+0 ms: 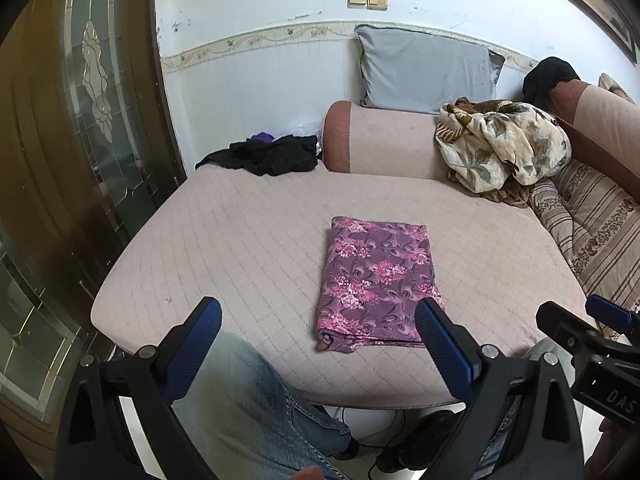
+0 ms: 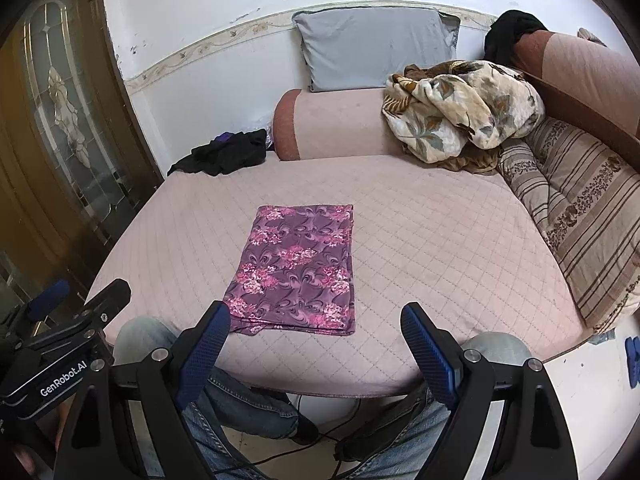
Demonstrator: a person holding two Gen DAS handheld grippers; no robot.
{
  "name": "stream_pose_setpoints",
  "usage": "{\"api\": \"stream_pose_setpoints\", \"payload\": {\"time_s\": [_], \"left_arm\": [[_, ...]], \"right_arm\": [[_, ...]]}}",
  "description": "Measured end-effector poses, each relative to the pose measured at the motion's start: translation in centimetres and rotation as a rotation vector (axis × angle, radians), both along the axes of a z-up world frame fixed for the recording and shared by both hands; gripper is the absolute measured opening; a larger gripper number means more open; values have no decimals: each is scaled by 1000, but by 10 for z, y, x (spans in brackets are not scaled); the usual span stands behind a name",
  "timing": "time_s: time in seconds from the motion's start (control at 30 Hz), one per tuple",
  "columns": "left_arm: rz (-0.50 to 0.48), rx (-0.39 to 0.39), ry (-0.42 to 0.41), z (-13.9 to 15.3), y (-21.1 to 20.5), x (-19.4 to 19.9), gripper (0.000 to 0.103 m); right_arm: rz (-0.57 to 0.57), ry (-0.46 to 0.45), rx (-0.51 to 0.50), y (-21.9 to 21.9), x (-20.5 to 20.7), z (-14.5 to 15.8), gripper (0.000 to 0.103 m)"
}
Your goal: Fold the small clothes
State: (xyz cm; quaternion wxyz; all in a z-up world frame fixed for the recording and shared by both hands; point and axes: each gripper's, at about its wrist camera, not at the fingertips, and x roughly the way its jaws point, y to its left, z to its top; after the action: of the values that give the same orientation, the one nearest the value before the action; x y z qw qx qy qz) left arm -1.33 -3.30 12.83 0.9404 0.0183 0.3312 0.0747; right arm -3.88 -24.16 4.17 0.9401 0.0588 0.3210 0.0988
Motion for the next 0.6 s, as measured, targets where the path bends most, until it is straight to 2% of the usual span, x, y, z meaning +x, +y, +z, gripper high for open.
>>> {"api": "stream_pose_setpoints", "payload": {"time_s": [0.6], "left_arm": [[-4,6,6,0,1,8,97]], "right_arm": [[10,9,-2,4,4,1,90]]}}
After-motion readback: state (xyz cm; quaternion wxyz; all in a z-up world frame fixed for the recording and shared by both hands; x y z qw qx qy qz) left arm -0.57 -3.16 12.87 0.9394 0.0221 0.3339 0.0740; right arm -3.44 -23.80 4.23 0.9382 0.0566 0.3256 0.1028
